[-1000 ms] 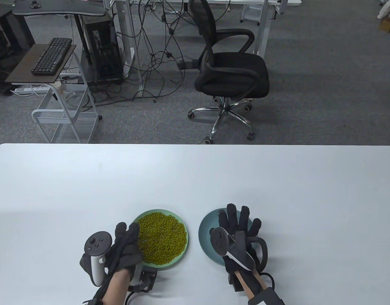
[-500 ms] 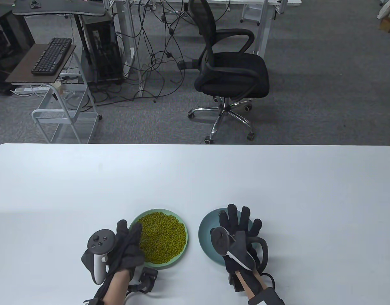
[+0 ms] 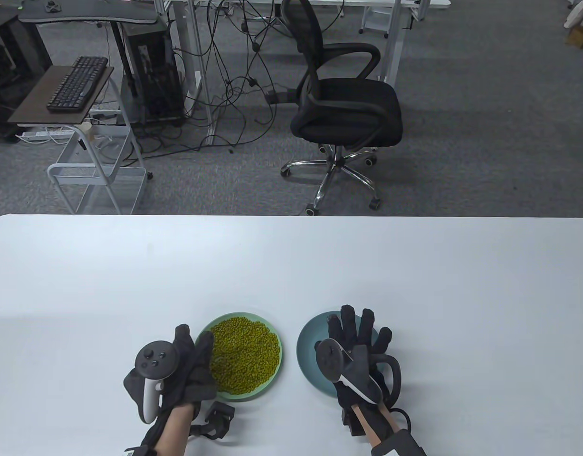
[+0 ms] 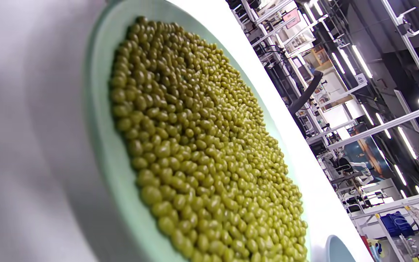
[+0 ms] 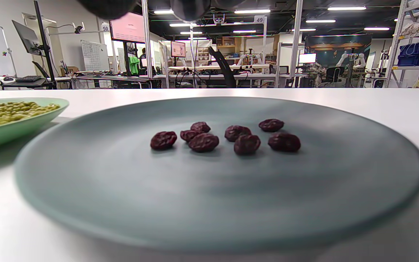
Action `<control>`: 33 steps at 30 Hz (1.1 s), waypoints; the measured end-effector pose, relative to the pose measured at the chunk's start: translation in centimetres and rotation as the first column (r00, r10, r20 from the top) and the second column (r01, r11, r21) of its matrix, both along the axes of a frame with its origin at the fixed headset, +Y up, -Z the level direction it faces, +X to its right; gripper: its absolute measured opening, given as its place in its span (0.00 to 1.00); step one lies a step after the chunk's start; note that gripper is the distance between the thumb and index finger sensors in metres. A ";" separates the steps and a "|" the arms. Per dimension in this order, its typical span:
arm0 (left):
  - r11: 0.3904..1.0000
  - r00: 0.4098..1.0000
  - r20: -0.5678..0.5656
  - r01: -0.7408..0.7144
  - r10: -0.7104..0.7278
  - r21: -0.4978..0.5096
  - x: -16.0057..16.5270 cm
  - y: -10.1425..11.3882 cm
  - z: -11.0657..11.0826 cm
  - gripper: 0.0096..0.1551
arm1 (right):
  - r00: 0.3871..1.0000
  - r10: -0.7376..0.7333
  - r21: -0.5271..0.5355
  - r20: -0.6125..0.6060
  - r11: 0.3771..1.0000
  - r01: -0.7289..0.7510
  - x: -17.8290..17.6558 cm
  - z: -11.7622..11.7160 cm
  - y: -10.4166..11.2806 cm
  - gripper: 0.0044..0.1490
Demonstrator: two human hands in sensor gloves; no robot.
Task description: Pick cranberries with hand pinch into plate
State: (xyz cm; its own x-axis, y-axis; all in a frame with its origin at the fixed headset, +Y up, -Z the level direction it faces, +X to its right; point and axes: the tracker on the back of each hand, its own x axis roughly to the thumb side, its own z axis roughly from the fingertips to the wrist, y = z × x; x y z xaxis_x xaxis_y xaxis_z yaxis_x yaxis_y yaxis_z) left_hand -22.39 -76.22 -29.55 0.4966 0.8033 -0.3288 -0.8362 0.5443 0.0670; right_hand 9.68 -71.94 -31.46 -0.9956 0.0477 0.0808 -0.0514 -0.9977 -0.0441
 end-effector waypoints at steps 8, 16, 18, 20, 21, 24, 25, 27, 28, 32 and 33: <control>0.961 0.964 0.033 0.260 -0.264 0.094 1.4 3.0 0.3 0.43 | 1.000 -0.003 -0.002 -0.001 1.000 0.003 0.0 0.0 0.0 0.46; 0.817 0.827 0.071 0.532 -0.558 0.223 4.2 7.1 1.5 0.44 | 0.999 -0.023 0.002 -0.026 1.000 0.023 -0.2 0.1 0.4 0.47; 0.791 0.802 0.083 0.558 -0.592 0.250 5.0 7.8 1.9 0.44 | 0.999 -0.030 0.005 -0.038 1.000 0.031 -0.3 0.2 0.5 0.47; 0.757 0.764 0.105 0.592 -0.636 0.277 5.9 8.5 2.2 0.44 | 0.998 -0.034 0.008 -0.050 0.999 0.035 -0.4 0.3 0.6 0.48; 0.746 0.752 0.114 0.601 -0.649 0.287 6.3 8.7 2.4 0.44 | 0.998 -0.035 0.009 -0.056 0.999 0.036 -0.5 0.3 0.7 0.48; 0.719 0.714 0.153 0.620 -0.683 0.315 7.6 9.5 2.5 0.44 | 0.996 -0.034 0.010 -0.079 0.999 0.034 -0.8 0.5 0.8 0.48; 0.711 0.702 0.168 0.623 -0.692 0.326 8.0 9.7 2.5 0.44 | 0.996 -0.032 0.008 -0.088 0.999 0.032 -0.9 0.5 0.8 0.49; 0.688 0.675 0.181 0.636 -0.716 0.350 8.7 9.7 2.4 0.43 | 0.994 -0.028 0.002 -0.104 1.000 0.029 -1.0 0.6 0.8 0.49; 0.682 0.665 0.190 0.640 -0.722 0.354 8.8 9.7 2.3 0.43 | 0.994 -0.028 0.000 -0.107 1.000 0.029 -1.1 0.6 0.8 0.49; 0.679 0.636 0.251 0.635 -0.730 0.367 9.8 8.8 2.1 0.41 | 0.991 -0.027 -0.013 -0.133 1.000 0.026 -1.3 0.7 0.7 0.50; 0.673 0.621 0.266 0.639 -0.737 0.372 10.0 8.5 2.1 0.42 | 0.990 -0.025 -0.016 -0.137 1.000 0.023 -1.3 0.7 0.7 0.50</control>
